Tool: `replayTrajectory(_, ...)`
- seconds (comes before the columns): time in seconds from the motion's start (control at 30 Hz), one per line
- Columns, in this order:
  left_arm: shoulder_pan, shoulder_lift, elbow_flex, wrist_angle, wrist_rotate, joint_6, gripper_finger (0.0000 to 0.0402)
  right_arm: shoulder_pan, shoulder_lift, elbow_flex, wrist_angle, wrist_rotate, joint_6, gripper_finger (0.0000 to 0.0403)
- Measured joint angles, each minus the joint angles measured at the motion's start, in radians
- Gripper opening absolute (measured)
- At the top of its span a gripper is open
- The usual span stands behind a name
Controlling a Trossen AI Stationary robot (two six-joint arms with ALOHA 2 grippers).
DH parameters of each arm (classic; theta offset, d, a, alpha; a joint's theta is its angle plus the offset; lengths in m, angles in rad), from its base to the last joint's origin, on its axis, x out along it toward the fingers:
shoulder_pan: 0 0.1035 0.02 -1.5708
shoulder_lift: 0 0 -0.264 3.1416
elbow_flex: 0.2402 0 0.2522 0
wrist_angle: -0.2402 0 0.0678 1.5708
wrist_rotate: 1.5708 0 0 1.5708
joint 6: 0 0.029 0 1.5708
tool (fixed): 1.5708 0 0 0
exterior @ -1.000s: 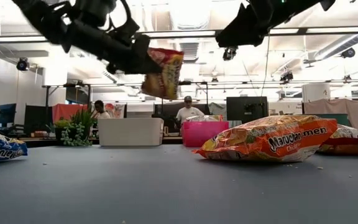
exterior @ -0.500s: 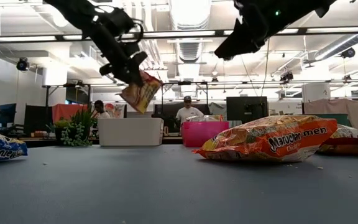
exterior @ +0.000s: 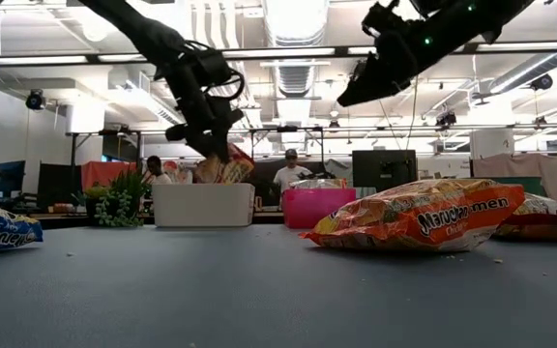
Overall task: Sort Maruchan noodles
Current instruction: Put the top left red noodle pack into the white bin
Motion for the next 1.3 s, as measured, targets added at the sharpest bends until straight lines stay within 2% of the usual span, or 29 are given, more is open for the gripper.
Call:
replayTrajectory(0.33, -0.002, -0.014, 0.003, -0.064, 0.017, -0.138, 0.0127, -0.071, 0.000, -0.049, 0.009, -0.006, 0.042, 0.0206)
replayTrajectory(0.6, -0.006, -0.014, -0.004, -0.090, 0.080, -0.261, 0.0128, -0.079, 0.000, -0.049, 0.023, -0.031, 0.051, 0.0206)
replayTrajectory(1.3, -0.009, -0.010, -0.012, -0.093, 0.078, -0.300, 0.0128, -0.080, 0.000, -0.049, 0.026, -0.030, 0.065, 0.0206)
